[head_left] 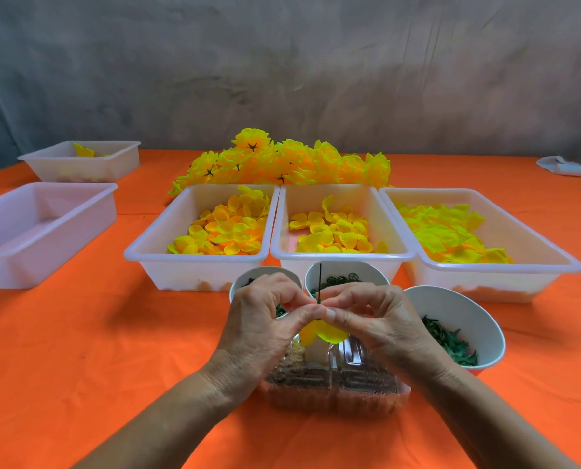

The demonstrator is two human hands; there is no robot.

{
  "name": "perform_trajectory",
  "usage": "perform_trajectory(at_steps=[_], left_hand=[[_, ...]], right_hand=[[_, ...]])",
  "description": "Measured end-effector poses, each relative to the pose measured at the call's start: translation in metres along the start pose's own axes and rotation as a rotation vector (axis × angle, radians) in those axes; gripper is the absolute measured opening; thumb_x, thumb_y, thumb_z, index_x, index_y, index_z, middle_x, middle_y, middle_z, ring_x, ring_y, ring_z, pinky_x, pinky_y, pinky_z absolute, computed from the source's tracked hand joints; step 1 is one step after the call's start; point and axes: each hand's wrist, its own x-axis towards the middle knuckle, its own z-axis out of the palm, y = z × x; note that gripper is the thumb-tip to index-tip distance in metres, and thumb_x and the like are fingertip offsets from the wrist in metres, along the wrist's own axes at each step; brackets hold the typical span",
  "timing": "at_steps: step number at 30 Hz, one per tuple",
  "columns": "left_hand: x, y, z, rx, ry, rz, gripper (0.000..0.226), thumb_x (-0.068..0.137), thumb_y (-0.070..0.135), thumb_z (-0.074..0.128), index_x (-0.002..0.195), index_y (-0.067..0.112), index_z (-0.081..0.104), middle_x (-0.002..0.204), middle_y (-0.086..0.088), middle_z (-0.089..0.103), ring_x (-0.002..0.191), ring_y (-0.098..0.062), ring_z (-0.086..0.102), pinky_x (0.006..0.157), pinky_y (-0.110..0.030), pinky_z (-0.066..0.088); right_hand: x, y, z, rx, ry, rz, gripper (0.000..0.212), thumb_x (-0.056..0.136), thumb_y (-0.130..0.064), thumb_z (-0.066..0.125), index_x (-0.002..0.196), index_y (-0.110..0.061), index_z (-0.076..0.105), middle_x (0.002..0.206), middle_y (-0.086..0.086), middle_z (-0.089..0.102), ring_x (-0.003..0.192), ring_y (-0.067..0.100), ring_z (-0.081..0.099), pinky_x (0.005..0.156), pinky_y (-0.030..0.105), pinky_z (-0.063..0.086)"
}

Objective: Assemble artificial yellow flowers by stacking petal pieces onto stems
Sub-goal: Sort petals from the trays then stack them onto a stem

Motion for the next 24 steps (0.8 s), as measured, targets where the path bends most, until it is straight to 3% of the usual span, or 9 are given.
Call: perform_trajectory(at_steps=[4, 7, 9, 12, 16, 21, 24], left_hand=[[0.0, -0.002, -0.002, -0.028, -0.014, 0.003, 0.011, 0.068, 0.029, 0.076, 0.064, 0.022, 0.069, 0.067, 0.006, 0.062, 0.069, -0.01, 0.059, 0.066, -0.025, 0.048], [0.002, 0.0, -0.004, -0.026, -0.028, -0.014, 0.013, 0.068, 0.023, 0.08, 0.064, 0.027, 0.068, 0.07, 0.002, 0.064, 0.071, -0.013, 0.061, 0.068, -0.032, 0.051], [0.004, 0.0, -0.005, -0.02, -0.041, -0.015, 0.013, 0.069, 0.017, 0.081, 0.067, 0.024, 0.071, 0.074, 0.002, 0.066, 0.074, -0.013, 0.062, 0.071, -0.035, 0.051], [0.006, -0.001, -0.004, -0.012, -0.087, 0.016, 0.007, 0.07, 0.015, 0.081, 0.072, 0.016, 0.074, 0.08, 0.003, 0.066, 0.081, -0.012, 0.063, 0.077, -0.033, 0.051], [0.008, -0.004, -0.005, -0.034, -0.112, 0.012, 0.01, 0.07, 0.015, 0.08, 0.067, 0.018, 0.071, 0.076, 0.003, 0.065, 0.077, -0.01, 0.062, 0.076, -0.027, 0.05], [0.012, -0.009, -0.005, -0.063, -0.132, 0.018, 0.025, 0.071, 0.009, 0.08, 0.063, 0.027, 0.066, 0.073, 0.002, 0.065, 0.07, -0.009, 0.062, 0.07, -0.019, 0.048], [0.012, -0.01, -0.006, -0.08, -0.136, 0.004, 0.024, 0.071, 0.01, 0.08, 0.061, 0.027, 0.065, 0.072, 0.0, 0.066, 0.07, -0.012, 0.062, 0.069, -0.023, 0.05]], right_hand=[[-0.001, 0.0, -0.001, -0.06, -0.003, -0.022, 0.007, 0.064, -0.026, 0.075, 0.069, -0.021, 0.078, 0.09, -0.001, 0.073, 0.084, 0.009, 0.068, 0.072, 0.021, 0.053], [0.003, -0.006, -0.008, -0.15, -0.039, 0.052, 0.014, 0.064, -0.029, 0.075, 0.074, -0.019, 0.078, 0.096, -0.001, 0.073, 0.095, 0.009, 0.067, 0.082, 0.025, 0.054], [0.005, -0.011, -0.012, -0.146, -0.074, 0.098, 0.007, 0.07, -0.022, 0.075, 0.075, -0.018, 0.078, 0.097, -0.001, 0.073, 0.095, 0.011, 0.067, 0.081, 0.026, 0.055], [0.018, -0.013, -0.022, -0.201, 0.109, 0.049, 0.01, 0.079, -0.006, 0.072, 0.078, -0.015, 0.076, 0.087, 0.003, 0.075, 0.08, 0.01, 0.068, 0.072, 0.02, 0.054], [0.06, -0.009, -0.043, -0.357, 0.298, 0.039, 0.007, 0.081, -0.007, 0.072, 0.086, -0.009, 0.075, 0.088, 0.01, 0.074, 0.078, 0.011, 0.065, 0.071, 0.02, 0.049], [0.126, 0.006, -0.044, -0.634, 0.267, 0.145, 0.025, 0.081, -0.014, 0.073, 0.105, -0.005, 0.071, 0.107, 0.012, 0.07, 0.098, 0.021, 0.066, 0.09, 0.037, 0.052], [0.157, 0.01, -0.031, -0.844, 0.072, 0.247, 0.032, 0.085, -0.022, 0.07, 0.116, -0.015, 0.067, 0.127, 0.01, 0.061, 0.12, 0.025, 0.054, 0.1, 0.037, 0.043]])
